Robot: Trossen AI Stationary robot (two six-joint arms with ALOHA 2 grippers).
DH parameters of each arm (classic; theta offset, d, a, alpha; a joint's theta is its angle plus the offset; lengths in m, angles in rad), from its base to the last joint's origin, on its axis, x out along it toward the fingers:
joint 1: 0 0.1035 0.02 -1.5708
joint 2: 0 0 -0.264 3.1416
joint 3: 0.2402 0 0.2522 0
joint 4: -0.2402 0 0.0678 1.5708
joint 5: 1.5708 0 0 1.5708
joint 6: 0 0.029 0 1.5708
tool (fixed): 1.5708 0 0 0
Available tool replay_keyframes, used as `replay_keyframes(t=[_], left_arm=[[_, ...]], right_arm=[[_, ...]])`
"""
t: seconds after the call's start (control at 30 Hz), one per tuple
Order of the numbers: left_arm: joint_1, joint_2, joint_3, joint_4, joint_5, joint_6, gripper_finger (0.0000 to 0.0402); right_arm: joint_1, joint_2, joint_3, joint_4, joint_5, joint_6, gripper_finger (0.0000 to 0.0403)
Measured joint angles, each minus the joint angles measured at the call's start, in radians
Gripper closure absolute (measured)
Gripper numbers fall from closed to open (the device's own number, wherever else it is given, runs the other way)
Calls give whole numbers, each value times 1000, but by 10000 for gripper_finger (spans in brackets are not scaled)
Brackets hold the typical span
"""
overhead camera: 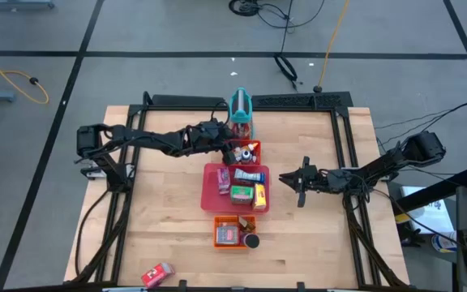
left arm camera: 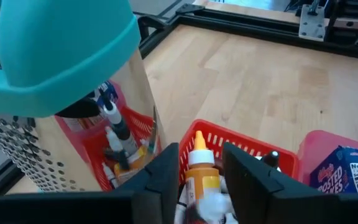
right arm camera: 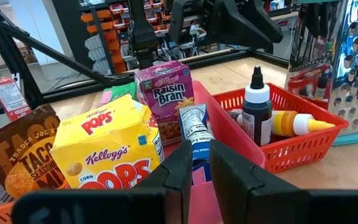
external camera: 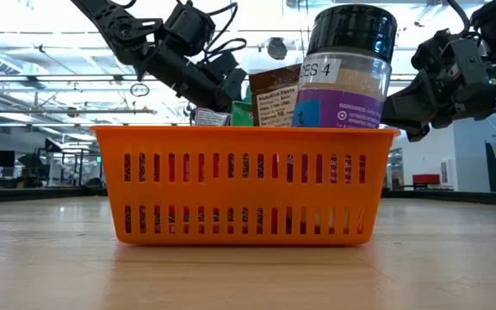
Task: Pick & Place Kitchen Items
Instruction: Put the red cereal box into the pink bin
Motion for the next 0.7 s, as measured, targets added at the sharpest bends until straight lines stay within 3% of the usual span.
replay_keyframes(t=[0.2, 0.37, 0.7], left_arm=[[0, 0, 0, -4, 0, 0, 245], [-15, -30, 0, -48, 0, 0, 237], [-146, -245, 0, -356, 2, -8, 236]], right_arm=[[0, 0, 0, -5, 0, 0, 355], [0, 0, 0, -5, 0, 4, 355], [0, 0, 0, -15, 1, 7, 355]])
